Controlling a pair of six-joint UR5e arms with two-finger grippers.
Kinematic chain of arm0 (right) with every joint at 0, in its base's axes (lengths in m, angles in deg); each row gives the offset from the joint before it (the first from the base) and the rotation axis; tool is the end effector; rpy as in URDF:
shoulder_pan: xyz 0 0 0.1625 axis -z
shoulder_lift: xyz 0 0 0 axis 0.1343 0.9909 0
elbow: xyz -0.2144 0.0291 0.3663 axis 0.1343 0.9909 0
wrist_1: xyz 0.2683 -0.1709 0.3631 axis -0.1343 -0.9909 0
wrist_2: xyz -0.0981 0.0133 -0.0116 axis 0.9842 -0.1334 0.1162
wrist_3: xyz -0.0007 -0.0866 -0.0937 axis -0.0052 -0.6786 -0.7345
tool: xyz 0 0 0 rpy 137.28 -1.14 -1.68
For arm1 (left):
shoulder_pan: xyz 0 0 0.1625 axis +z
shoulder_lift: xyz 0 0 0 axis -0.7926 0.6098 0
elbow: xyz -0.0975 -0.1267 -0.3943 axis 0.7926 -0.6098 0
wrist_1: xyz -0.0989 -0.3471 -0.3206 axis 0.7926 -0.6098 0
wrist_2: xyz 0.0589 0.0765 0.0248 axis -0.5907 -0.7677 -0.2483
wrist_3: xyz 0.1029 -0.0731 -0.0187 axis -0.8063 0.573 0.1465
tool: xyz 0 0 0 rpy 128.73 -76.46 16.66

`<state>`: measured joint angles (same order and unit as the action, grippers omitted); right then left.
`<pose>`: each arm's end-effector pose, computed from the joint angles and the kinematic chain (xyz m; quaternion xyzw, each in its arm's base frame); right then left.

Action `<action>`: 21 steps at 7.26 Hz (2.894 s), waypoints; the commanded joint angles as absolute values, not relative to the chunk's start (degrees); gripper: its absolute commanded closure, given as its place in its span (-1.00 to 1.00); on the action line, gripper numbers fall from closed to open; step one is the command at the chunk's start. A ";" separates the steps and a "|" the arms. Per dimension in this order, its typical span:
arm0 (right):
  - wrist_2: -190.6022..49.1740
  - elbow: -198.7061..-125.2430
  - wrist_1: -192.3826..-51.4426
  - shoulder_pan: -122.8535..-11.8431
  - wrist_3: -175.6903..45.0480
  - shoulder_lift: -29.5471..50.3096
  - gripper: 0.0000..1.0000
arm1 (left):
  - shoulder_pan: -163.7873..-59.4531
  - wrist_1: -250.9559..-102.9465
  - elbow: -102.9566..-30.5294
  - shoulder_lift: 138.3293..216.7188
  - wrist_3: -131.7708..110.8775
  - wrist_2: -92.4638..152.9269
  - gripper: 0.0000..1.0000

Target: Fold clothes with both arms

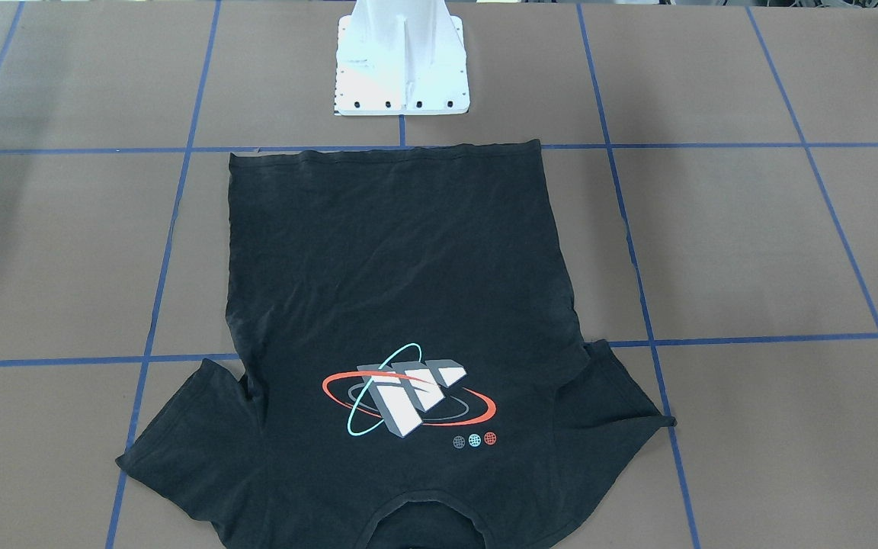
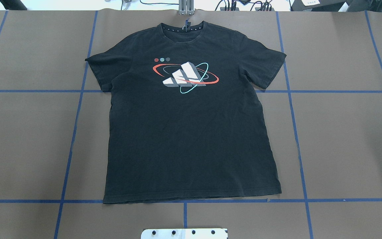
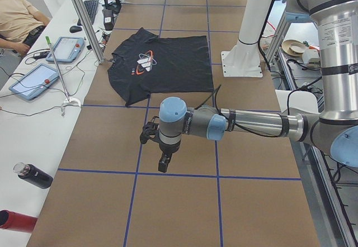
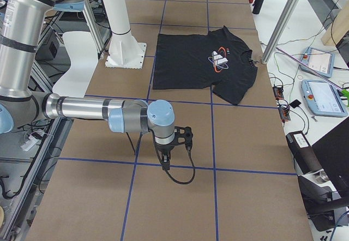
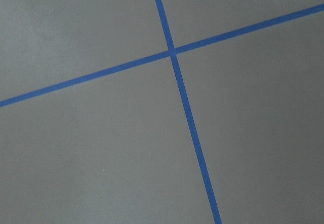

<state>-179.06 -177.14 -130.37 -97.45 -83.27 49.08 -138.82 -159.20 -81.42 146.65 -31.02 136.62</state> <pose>0.0469 -0.4358 0.6573 0.0392 -0.3526 -0.0275 0.9345 -0.0234 -0.5015 0.6204 0.1125 0.3208 0.1137 0.9336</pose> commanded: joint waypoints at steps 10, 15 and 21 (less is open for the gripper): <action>-180.80 -158.91 -122.34 -87.83 -71.16 16.02 -1.00 | -125.14 -195.20 -63.32 176.91 -12.02 135.36 -1.00; -170.93 -139.24 -100.21 -73.12 -45.73 2.91 -0.99 | -122.91 -195.93 -63.49 177.44 -9.36 134.03 -1.00; -162.39 -126.65 -93.51 -64.24 -41.48 -5.98 -0.80 | -121.95 -197.87 -63.05 177.35 -8.13 133.94 -1.00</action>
